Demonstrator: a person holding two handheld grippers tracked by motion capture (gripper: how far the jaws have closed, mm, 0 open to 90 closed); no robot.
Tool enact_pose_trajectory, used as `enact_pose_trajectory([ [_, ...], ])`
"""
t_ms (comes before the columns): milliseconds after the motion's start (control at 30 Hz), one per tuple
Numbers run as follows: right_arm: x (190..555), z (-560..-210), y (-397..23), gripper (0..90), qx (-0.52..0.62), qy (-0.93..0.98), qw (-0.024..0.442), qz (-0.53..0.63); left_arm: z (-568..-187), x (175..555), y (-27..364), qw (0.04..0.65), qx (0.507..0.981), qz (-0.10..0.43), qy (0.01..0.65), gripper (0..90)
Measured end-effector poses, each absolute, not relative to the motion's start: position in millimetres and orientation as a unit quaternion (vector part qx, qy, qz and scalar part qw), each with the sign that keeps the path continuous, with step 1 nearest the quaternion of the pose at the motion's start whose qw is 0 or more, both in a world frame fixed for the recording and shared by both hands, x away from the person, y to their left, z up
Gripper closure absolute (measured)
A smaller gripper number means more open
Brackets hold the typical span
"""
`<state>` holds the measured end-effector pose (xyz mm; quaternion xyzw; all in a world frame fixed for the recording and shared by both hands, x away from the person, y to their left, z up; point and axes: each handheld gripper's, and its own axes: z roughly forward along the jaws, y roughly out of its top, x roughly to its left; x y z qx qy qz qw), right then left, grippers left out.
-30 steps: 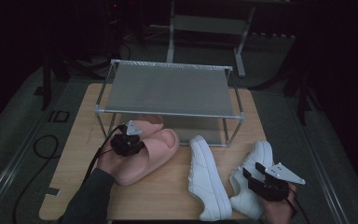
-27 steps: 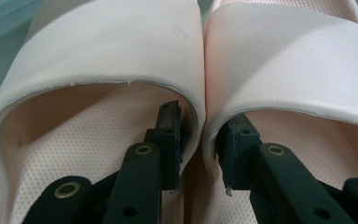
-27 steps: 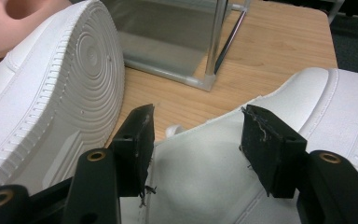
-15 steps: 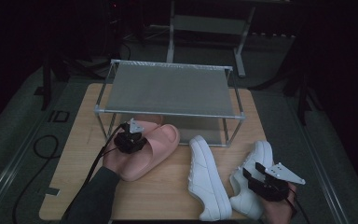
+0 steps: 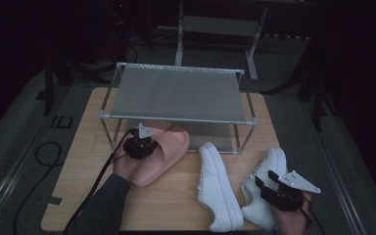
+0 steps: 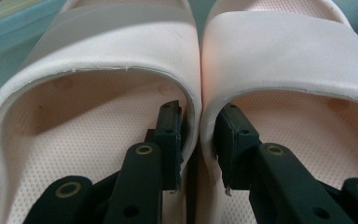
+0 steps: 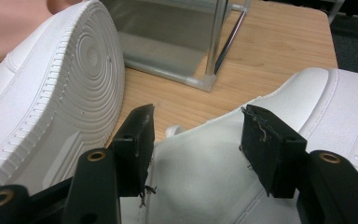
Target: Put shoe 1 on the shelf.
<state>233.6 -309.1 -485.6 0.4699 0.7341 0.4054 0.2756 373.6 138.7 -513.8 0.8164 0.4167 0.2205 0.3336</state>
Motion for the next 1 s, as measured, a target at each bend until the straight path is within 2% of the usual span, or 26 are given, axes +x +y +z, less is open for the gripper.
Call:
enact_pose_trajectory([
  [200, 233.6, -485.6, -309.4, 43.4, 0.47, 0.734, 0.275, 0.406, -516.6, 375.6, 136.1, 0.342, 0.811, 0.235, 0.412, 71.6],
  [600, 233.7, -485.7, -309.4, 43.4, 0.47, 0.734, 0.275, 0.406, -520.1, 382.0, 135.3, 0.358, 0.785, 0.242, 0.443, 71.6],
  [1000, 233.6, -485.7, -309.3, 43.5, 0.47, 0.734, 0.275, 0.406, -521.7, 382.8, 131.4, 0.354, 0.772, 0.264, 0.457, 71.7],
])
